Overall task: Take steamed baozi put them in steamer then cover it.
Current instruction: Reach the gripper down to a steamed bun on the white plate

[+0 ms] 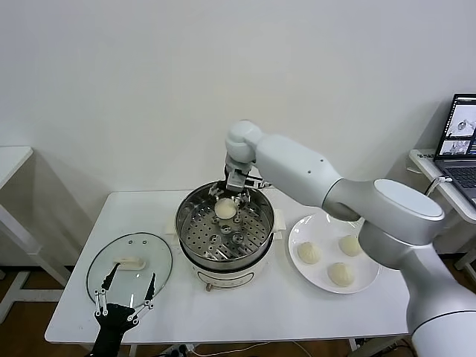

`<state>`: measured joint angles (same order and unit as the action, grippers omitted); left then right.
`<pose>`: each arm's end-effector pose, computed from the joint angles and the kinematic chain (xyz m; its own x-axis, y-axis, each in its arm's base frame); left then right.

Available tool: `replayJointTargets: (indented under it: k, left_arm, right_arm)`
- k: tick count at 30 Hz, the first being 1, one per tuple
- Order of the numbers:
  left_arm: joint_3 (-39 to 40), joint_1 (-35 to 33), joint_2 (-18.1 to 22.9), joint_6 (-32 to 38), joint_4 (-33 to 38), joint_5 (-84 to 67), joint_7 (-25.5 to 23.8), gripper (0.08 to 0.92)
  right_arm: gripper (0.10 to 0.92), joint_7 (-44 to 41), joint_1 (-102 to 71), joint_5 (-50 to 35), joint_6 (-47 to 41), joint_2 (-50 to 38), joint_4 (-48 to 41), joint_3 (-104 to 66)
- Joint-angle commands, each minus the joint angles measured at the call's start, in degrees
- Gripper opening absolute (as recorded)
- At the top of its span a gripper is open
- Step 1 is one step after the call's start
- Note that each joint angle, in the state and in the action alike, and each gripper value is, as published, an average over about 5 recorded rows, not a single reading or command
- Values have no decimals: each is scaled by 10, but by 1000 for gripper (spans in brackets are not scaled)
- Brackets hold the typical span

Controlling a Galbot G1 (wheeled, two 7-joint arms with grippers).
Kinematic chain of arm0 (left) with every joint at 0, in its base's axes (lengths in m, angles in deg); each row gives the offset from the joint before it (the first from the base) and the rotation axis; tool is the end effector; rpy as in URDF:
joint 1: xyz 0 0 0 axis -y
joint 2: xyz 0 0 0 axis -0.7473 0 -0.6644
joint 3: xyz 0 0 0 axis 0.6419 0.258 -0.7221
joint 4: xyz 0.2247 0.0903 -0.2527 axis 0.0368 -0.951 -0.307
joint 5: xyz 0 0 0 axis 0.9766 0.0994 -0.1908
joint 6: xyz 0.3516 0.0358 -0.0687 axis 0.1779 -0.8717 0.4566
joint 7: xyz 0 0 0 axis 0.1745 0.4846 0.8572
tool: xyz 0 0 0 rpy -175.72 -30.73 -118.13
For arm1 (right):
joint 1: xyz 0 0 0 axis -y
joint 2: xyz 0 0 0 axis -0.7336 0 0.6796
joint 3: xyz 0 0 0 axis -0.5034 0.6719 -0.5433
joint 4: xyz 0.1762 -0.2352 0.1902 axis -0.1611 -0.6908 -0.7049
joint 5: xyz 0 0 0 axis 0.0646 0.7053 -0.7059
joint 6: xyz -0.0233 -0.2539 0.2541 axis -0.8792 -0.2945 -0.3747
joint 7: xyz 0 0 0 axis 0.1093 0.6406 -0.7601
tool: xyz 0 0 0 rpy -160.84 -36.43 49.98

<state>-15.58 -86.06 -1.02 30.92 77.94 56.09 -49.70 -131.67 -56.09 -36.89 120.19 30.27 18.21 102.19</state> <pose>0.1062 0.0828 -0.3530 -0.9747 0.1557 -0.1604 0.0789 0.9111 0.4047 0.6142 0.1589 -0.0511 -0.1255 -0.2388 0.9629 -0.2218 -0.9393 -0.2619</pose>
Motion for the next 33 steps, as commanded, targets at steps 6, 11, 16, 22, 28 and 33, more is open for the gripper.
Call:
replayJointTargets:
  k: [6, 11, 16, 22, 28, 33]
  left_arm:
    - [8, 5, -3, -2, -2, 1, -1, 823]
    - [12, 10, -3, -1, -5, 1, -1, 823]
    - [14, 12, 0, 0, -10, 1, 0, 823]
    - [14, 12, 1, -4, -7, 1, 0, 823]
    - [3, 9, -2, -3, -7, 2, -1, 823]
    - [2, 8, -1, -3, -7, 2, 0, 823]
  right_arm:
    - [823, -39, 132, -359, -339, -251, 70, 117]
    - [823, 16, 98, -403, -402, -325, 87, 192]
    - [823, 60, 42, -418, -431, -367, 126, 229]
    - [823, 92, -22, -402, -439, -357, 122, 211]
    - [823, 101, -63, -374, -436, -325, 96, 188]
    - [823, 106, -87, -354, -435, -303, 79, 176]
